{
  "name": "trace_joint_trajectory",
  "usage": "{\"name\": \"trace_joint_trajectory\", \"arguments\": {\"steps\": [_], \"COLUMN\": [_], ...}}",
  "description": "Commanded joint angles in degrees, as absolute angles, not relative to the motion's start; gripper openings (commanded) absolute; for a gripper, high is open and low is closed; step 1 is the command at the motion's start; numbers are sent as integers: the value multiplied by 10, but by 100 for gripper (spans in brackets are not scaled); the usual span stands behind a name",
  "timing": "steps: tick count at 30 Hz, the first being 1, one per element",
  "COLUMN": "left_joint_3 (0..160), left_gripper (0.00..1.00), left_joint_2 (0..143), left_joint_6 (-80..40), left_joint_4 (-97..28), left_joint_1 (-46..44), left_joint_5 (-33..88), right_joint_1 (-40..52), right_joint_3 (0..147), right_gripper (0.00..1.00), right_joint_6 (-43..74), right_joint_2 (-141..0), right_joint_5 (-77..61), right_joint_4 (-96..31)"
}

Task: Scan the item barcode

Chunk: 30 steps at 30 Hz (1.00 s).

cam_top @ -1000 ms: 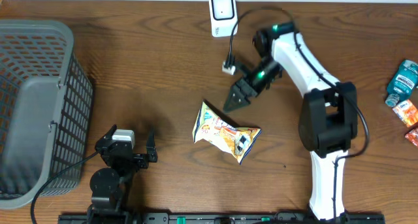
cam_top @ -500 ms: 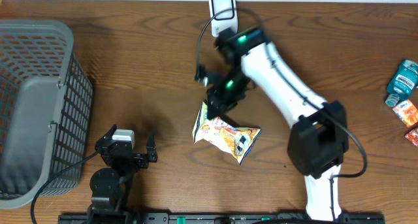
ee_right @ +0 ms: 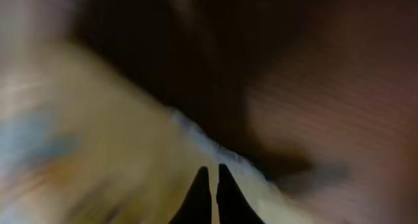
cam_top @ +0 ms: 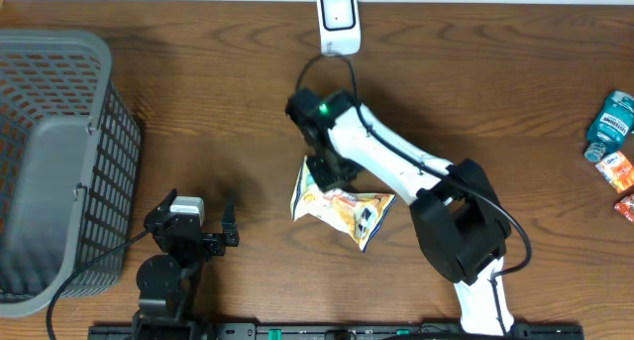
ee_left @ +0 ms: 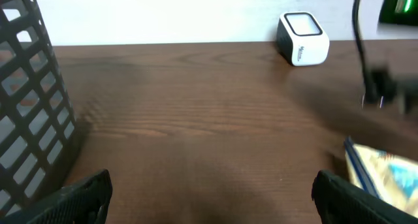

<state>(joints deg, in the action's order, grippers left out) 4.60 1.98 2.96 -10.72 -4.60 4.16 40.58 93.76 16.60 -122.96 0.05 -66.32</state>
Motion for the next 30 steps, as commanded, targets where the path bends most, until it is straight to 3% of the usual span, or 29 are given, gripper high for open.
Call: {"name": "trace_joint_trajectory", "arguments": {"steps": [1, 6, 17, 24, 30], "left_joint_3": [37, 37, 37, 37, 37], "left_gripper": [98, 98, 98, 98, 98], "left_joint_2": [17, 17, 17, 17, 17], "left_joint_6": [27, 27, 27, 27, 27], "left_joint_4": [-122, -122, -122, -122, -122], "left_joint_1": [-44, -44, -44, -44, -44], "left_joint_5": [45, 45, 45, 45, 45], "right_joint_1": [407, 404, 402, 439, 488], "right_joint_3": [854, 828, 1025, 997, 895], "right_gripper": [1, 1, 1, 1, 1], "right_joint_6": [165, 163, 162, 171, 178], "right_joint_2": [-1233, -1232, -1122, -1075, -1080], "right_joint_5": [-87, -58, -12, -82, -93], "right_joint_4": [-604, -573, -697, -722, -658]}}
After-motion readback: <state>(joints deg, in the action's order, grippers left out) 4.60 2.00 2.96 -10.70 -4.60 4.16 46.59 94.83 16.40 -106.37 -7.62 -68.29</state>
